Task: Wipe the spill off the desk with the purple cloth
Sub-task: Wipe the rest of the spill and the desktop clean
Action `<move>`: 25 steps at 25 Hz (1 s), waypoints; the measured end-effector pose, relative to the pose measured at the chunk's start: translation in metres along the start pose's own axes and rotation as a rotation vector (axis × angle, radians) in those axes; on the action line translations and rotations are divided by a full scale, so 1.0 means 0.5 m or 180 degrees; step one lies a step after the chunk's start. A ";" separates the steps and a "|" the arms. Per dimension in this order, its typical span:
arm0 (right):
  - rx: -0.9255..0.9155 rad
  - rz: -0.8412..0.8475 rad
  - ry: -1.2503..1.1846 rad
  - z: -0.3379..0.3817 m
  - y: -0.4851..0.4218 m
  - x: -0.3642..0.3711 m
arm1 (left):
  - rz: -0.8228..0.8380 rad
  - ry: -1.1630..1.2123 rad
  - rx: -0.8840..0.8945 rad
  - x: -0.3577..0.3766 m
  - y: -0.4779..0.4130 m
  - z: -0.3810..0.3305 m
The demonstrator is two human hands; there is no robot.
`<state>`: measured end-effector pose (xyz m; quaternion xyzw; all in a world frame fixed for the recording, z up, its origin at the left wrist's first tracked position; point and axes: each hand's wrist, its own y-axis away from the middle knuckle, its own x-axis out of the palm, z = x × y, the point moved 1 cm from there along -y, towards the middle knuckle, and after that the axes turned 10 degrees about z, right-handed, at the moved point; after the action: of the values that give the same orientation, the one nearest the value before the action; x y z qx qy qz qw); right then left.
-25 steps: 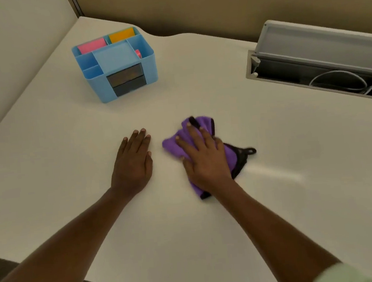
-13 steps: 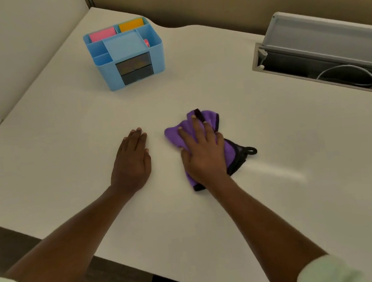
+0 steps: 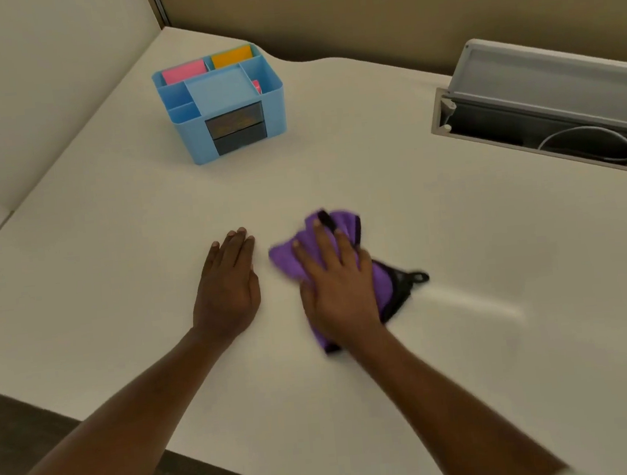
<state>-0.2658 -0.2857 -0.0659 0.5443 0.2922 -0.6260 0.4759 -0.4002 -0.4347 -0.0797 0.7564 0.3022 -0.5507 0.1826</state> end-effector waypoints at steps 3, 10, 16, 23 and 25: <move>-0.0258 -0.0143 0.0113 -0.092 0.094 0.013 | -0.0060 0.0023 -0.0015 0.000 -0.001 0.000; 0.0697 -0.0184 -0.0054 -0.107 -0.276 -0.109 | -0.0074 -0.0020 0.0034 0.005 -0.007 0.003; -0.0373 0.0034 -0.0019 -0.017 0.026 0.020 | -0.0028 0.0004 0.0073 0.002 -0.005 0.010; 0.0864 -0.0133 -0.0157 -0.093 -0.156 -0.090 | 0.0047 -0.0011 0.0011 0.001 -0.008 0.006; 0.0447 -0.0138 -0.0154 -0.024 -0.089 -0.032 | 0.0077 0.0013 0.0041 -0.003 -0.006 0.008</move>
<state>-0.3026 -0.2541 -0.0601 0.5546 0.2477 -0.6681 0.4298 -0.4055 -0.4352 -0.0792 0.7623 0.2898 -0.5488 0.1838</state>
